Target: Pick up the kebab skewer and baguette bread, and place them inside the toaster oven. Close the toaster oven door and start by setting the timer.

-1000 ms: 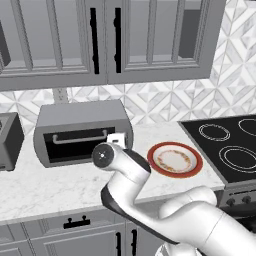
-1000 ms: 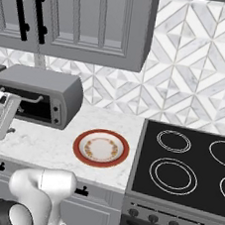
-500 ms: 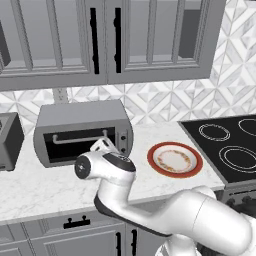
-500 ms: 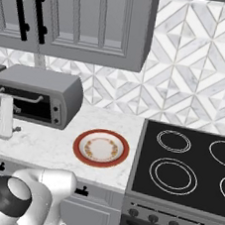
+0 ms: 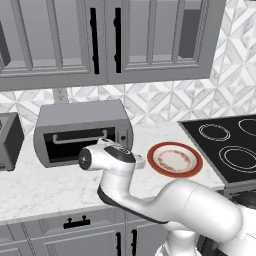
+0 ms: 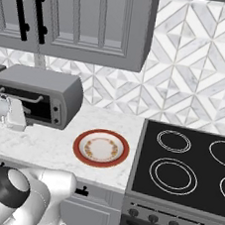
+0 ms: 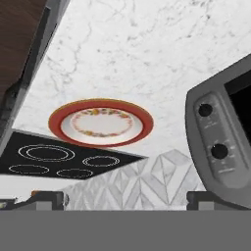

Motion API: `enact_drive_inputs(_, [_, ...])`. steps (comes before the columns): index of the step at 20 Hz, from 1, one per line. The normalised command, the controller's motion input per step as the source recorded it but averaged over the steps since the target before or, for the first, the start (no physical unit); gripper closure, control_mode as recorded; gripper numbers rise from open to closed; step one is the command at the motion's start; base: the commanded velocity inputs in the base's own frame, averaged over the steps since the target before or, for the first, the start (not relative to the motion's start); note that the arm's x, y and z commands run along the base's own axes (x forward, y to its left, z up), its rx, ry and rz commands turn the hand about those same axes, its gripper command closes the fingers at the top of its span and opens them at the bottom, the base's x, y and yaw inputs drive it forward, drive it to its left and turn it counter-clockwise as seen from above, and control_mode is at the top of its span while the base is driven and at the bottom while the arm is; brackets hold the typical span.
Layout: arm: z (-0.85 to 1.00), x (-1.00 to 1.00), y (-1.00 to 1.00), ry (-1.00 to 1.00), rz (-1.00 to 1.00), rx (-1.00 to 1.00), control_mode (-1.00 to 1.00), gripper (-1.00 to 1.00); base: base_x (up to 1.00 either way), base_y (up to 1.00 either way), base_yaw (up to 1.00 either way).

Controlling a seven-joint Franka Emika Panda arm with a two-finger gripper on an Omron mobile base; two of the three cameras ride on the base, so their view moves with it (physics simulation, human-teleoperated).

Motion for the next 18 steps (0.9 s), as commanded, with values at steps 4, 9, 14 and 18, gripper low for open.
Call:
enact_drive_inputs(4, [-0.29,0.48,-0.1,0.07,0.25,-0.12,-1.0,-1.0,0.0,0.0,0.0])
enact_drive_inputs(9, [-0.35,0.26,-0.08,0.03,0.24,-0.12,-1.0,-1.0,0.0,0.0,0.0])
enact_drive_inputs(14, [-0.25,0.15,-0.07,0.01,0.19,-0.09,-1.0,-1.0,0.0,0.0,0.0])
enact_drive_inputs(18, [-0.18,0.1,0.0,0.0,0.09,-0.04,-1.0,-1.0,0.0,0.0,0.0])
